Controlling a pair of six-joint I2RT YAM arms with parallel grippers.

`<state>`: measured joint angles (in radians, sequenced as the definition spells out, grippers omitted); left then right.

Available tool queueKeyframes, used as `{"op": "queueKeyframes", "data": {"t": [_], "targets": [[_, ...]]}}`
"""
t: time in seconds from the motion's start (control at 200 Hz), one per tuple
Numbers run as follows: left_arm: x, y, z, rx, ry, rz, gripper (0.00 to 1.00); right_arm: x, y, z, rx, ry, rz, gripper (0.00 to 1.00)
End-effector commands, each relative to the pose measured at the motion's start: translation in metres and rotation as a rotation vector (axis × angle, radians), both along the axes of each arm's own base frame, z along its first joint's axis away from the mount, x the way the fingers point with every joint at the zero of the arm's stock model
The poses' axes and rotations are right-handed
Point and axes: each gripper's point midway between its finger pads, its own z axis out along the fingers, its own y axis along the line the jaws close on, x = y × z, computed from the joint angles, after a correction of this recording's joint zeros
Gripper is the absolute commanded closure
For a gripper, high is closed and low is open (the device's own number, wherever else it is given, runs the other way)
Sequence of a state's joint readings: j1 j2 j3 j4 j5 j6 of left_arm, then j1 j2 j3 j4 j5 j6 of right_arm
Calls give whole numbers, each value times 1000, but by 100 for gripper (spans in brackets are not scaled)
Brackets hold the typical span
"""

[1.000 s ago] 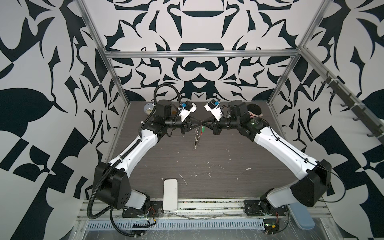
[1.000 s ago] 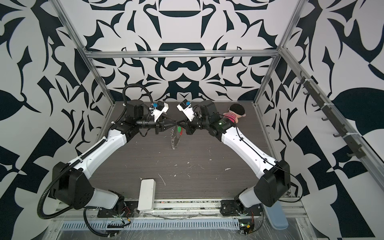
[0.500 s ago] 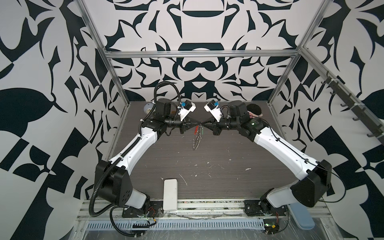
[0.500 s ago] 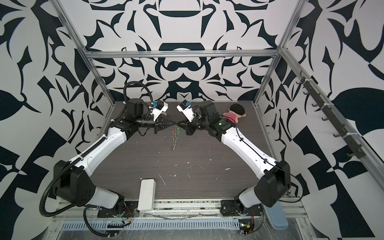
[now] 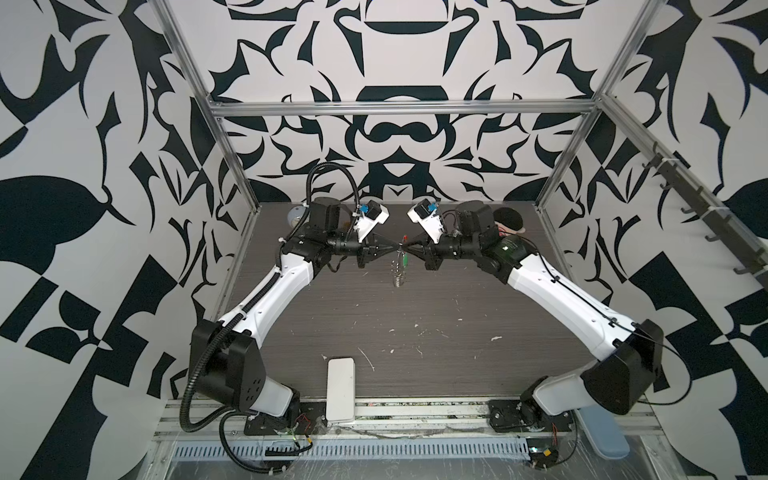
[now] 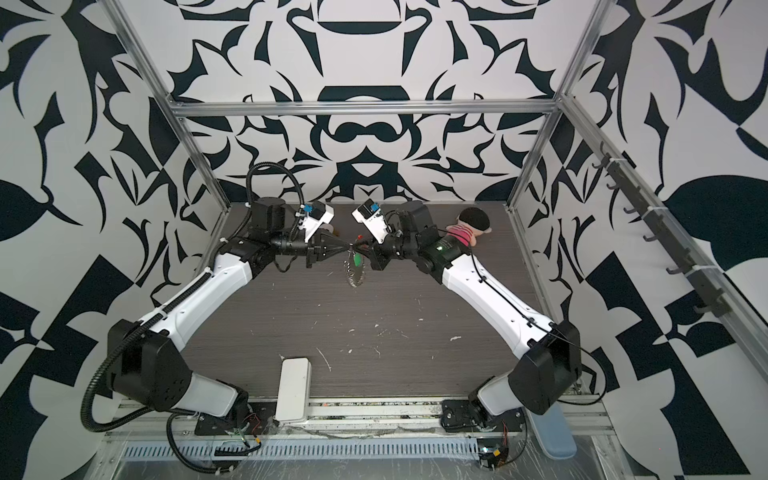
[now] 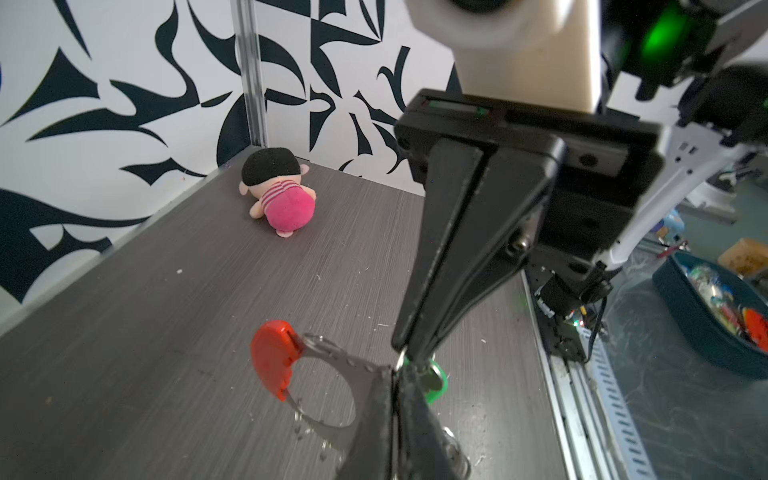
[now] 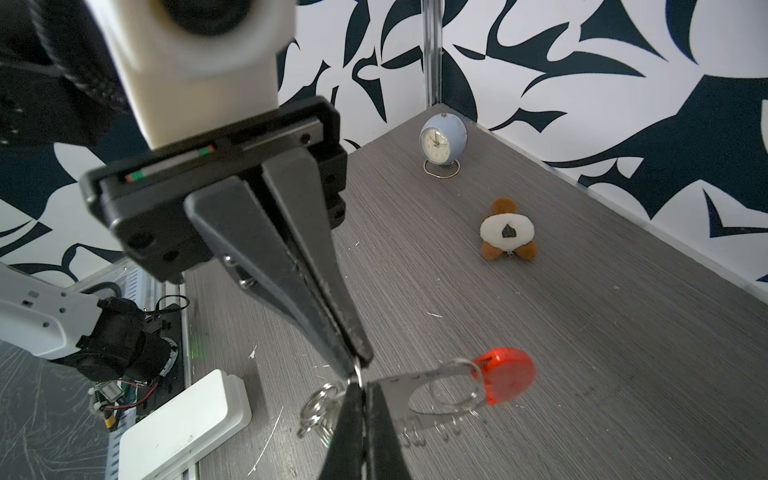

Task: Put the keys on the keyring

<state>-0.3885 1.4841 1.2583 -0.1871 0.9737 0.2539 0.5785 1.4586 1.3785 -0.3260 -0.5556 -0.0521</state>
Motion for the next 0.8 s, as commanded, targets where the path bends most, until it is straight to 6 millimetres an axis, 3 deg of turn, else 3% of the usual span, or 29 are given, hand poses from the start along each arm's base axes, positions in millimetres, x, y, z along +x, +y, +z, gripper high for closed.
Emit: {"op": "queueKeyframes", "data": {"t": [0.0, 0.325, 0.415, 0.48, 0.795], "targets": [[-4, -1, 3, -12, 24, -40, 98, -3, 3, 49, 90, -111, 17, 100], [-3, -1, 7, -18, 8, -27, 100, -4, 4, 56, 137, -94, 7, 100], [4, 1, 14, -64, -33, 41, 100, -5, -1, 57, 160, -84, -25, 80], [9, 4, 20, -109, -53, 92, 100, -6, -6, 58, 187, -73, -43, 72], [6, 8, 30, -221, -4, 76, 100, 2, -23, 60, 358, 39, -25, 69]]}}
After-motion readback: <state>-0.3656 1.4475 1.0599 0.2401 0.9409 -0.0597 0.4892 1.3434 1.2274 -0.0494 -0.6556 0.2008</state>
